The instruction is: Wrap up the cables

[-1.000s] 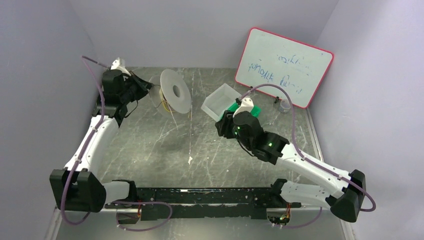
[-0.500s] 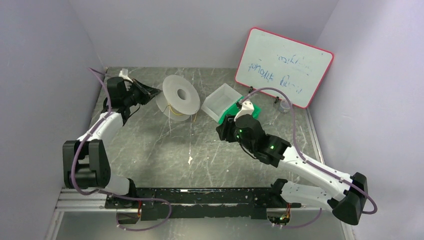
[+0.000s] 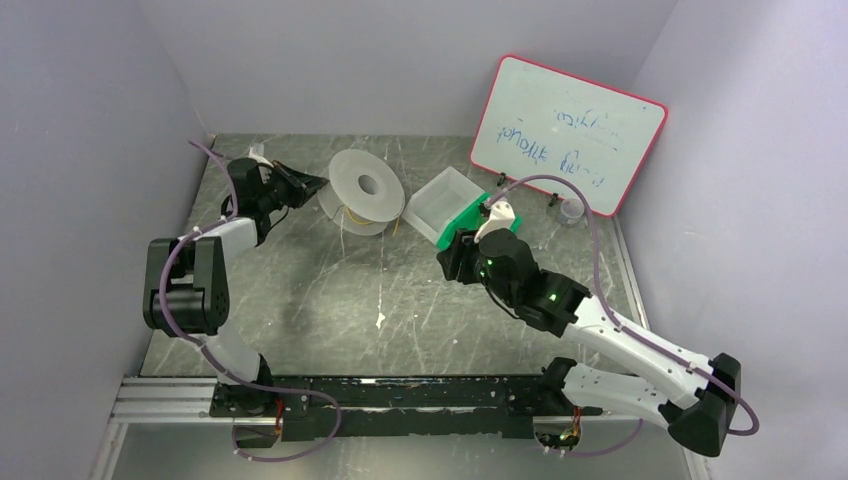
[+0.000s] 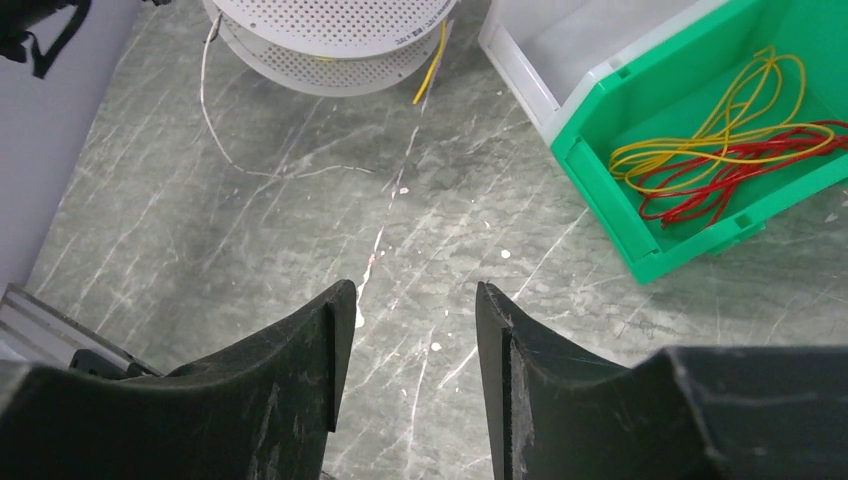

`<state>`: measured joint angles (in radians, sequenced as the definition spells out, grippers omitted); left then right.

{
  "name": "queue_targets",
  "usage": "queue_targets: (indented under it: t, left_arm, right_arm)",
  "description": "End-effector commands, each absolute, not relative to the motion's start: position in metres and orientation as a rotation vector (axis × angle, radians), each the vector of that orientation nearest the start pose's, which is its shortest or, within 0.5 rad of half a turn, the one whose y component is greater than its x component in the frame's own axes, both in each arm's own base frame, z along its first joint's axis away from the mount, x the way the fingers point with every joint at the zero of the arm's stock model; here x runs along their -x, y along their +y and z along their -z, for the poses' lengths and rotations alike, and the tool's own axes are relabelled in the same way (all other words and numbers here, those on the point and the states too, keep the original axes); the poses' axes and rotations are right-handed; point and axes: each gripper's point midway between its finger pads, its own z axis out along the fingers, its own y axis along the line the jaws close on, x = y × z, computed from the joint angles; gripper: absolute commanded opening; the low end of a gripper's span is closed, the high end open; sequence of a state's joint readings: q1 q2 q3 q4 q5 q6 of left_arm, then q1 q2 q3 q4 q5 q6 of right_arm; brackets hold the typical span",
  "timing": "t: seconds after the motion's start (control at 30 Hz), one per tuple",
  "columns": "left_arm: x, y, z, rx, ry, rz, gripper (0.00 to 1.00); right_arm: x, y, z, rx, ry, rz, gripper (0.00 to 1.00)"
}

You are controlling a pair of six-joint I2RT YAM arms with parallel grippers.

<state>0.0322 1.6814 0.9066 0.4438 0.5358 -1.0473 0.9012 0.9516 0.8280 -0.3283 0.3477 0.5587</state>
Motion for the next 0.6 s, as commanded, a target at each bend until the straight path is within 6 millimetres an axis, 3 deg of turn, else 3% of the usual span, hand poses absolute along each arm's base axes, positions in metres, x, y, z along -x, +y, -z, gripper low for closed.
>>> queue_targets:
  t: [0.0, 0.47, 0.57]
  left_arm:
    - [-0.467, -0.107, -0.177, 0.618, 1.817, 1.24, 0.07]
    - [-0.455, -0.099, -0.11, 0.694, 1.933, 1.217, 0.07]
    - [-0.45, -0.093, -0.1, 0.704, 1.958, 1.213, 0.11]
  right_arm:
    - [-0.232, 0.218, -0.222, 0.122, 2.026, -0.548, 0.52]
    - [-0.23, 0.211, -0.215, 0.126, 2.037, -0.519, 0.54]
    - [-0.23, 0.21, -0.213, 0.127, 2.039, -0.511, 0.54]
